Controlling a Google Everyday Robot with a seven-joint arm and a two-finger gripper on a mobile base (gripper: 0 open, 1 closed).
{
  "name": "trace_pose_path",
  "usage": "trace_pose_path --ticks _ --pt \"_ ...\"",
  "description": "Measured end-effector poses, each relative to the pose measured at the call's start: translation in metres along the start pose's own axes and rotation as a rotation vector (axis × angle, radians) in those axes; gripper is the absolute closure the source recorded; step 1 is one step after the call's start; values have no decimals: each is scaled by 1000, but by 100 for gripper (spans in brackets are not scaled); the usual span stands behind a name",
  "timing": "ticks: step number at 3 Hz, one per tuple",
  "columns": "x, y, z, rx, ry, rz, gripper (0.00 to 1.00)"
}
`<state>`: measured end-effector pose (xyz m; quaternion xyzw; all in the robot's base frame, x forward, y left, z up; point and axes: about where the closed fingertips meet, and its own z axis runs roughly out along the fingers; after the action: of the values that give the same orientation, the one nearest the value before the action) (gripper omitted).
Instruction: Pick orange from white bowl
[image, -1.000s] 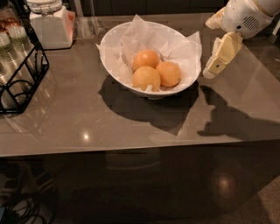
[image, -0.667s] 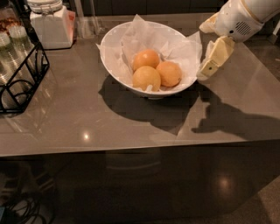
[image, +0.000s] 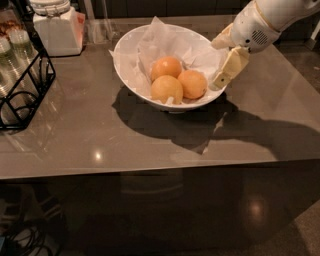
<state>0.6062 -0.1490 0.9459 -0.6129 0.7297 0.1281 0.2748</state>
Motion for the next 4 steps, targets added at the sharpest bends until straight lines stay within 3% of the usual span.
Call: trace_pose_path --ticks 1,2,4 --pt "0 0 0 0 0 0 35" --pt "-2 -2 5 -2 -10 -1 39" --pt "-13 -21 45 -96 -47 -20 31"
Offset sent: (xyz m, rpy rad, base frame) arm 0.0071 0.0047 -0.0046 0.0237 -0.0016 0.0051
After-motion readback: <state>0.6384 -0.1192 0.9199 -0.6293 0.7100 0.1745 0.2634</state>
